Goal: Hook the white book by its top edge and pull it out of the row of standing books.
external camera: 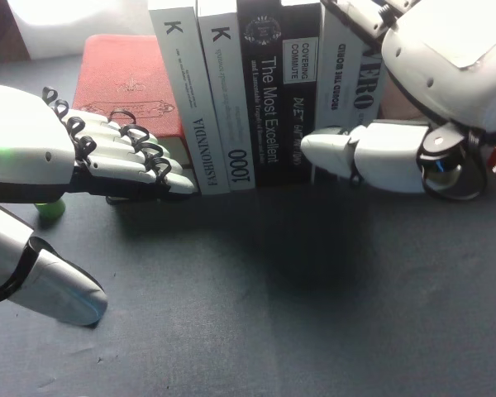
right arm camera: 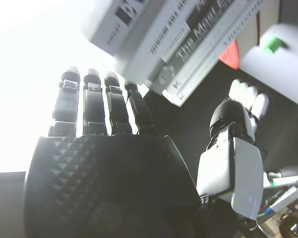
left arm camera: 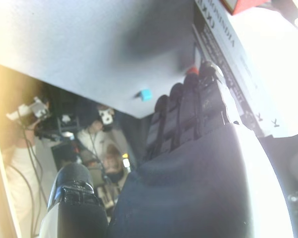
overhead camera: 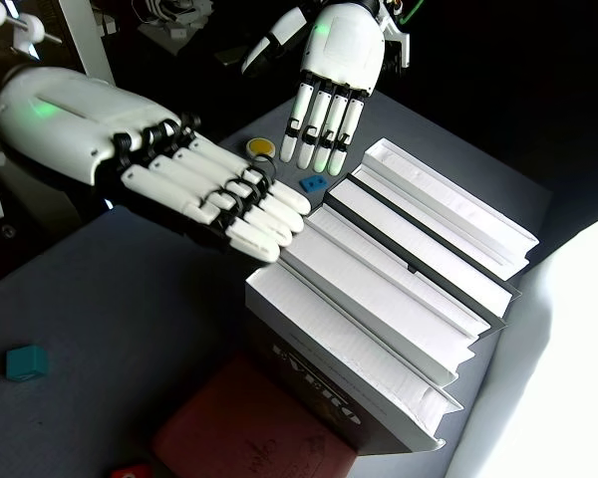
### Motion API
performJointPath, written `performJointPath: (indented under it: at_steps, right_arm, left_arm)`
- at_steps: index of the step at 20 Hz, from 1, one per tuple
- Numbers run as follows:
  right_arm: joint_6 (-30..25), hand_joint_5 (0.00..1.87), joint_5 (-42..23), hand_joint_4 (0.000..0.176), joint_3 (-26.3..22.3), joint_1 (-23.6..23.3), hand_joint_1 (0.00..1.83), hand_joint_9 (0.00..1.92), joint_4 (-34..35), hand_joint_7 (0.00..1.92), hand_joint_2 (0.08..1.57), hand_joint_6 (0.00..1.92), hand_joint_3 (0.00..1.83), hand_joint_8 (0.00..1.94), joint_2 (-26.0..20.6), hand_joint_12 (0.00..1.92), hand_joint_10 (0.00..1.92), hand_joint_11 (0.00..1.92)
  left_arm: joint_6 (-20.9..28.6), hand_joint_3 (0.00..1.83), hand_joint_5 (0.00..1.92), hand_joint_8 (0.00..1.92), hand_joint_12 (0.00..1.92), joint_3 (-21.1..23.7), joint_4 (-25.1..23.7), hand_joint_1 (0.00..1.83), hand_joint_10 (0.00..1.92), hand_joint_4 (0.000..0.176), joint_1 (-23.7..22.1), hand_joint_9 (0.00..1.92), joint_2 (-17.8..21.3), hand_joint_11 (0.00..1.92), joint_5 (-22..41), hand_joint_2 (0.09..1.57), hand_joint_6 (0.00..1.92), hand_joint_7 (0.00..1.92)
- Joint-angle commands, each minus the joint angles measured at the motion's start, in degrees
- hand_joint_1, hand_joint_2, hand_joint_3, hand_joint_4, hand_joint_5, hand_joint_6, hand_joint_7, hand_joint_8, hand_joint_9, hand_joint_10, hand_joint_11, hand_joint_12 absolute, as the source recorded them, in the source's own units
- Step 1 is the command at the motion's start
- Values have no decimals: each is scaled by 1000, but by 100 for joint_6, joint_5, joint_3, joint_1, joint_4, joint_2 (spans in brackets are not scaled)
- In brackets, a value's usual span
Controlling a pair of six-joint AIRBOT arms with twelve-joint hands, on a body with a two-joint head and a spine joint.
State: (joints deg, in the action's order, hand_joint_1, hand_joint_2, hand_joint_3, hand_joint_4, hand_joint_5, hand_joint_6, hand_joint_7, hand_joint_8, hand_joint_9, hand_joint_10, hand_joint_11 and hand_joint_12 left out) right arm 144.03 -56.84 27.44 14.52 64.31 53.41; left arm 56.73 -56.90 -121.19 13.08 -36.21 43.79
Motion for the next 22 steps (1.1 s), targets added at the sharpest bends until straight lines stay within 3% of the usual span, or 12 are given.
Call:
performJointPath:
  at_steps: [1,11,16,22]
  right_arm:
    - [63,0,-386,0,-90,-103,0,0,-445,0,1038,0,3,0,-78,0,0,0]
    - [-224,0,-226,0,129,-497,0,0,-380,0,1030,0,0,0,-110,0,0,0]
    - [-418,0,95,0,500,-294,0,0,-293,0,1033,0,1,0,36,0,0,0]
    - [-225,0,147,0,515,-131,0,0,127,0,1035,0,3,0,70,0,0,0]
  left_arm:
    - [31,25,0,0,0,4,328,0,0,0,-73,0,-2,0,-129,1032,0,0]
    - [68,27,0,0,0,-51,324,0,0,0,-183,0,0,0,-93,1049,0,0]
    - [68,23,0,0,0,-55,324,0,0,0,-184,0,0,0,-93,1050,0,0]
    - [68,18,0,0,0,-55,324,0,0,0,-185,0,0,0,-67,1048,0,0]
